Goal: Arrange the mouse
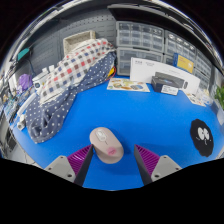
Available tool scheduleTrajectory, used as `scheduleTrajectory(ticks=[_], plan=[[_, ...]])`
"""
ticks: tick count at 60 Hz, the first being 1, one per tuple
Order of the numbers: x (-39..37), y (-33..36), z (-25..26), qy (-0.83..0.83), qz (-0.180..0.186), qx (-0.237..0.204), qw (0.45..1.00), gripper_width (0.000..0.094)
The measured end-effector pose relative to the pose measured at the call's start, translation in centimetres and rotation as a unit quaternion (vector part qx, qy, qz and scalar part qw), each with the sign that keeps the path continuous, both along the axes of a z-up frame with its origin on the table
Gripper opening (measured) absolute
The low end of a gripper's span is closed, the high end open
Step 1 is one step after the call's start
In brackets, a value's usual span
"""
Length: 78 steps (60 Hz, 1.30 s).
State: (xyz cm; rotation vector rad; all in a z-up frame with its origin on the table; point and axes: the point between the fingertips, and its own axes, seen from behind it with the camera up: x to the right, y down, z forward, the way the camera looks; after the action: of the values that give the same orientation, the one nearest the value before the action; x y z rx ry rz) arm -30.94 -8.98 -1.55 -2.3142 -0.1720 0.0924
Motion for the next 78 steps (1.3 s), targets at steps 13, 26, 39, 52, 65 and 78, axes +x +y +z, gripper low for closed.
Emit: scheduleTrajectory(ticks=[13,26,39,52,65,78], plan=[[1.2,3.6,-0.2,-0.020,-0.043,-0.009,0.999,0.0721],[0.8,4.6,-0.3,-0.003,-0.064,-0.016,0.998,0.0486],[1.0,4.6,-0.4,-0.003,-0.063,-0.023,0.998,0.0338],[1.0,4.9,-0.1,0.003,-0.039,-0.039,0.998,0.0333],[7.8,7.6,11.1,-0.008,-0.028,0.050,0.998,0.0336],[22.7,8.6,22.1,-0.045,-0.057,0.125,0.990,0.0338]])
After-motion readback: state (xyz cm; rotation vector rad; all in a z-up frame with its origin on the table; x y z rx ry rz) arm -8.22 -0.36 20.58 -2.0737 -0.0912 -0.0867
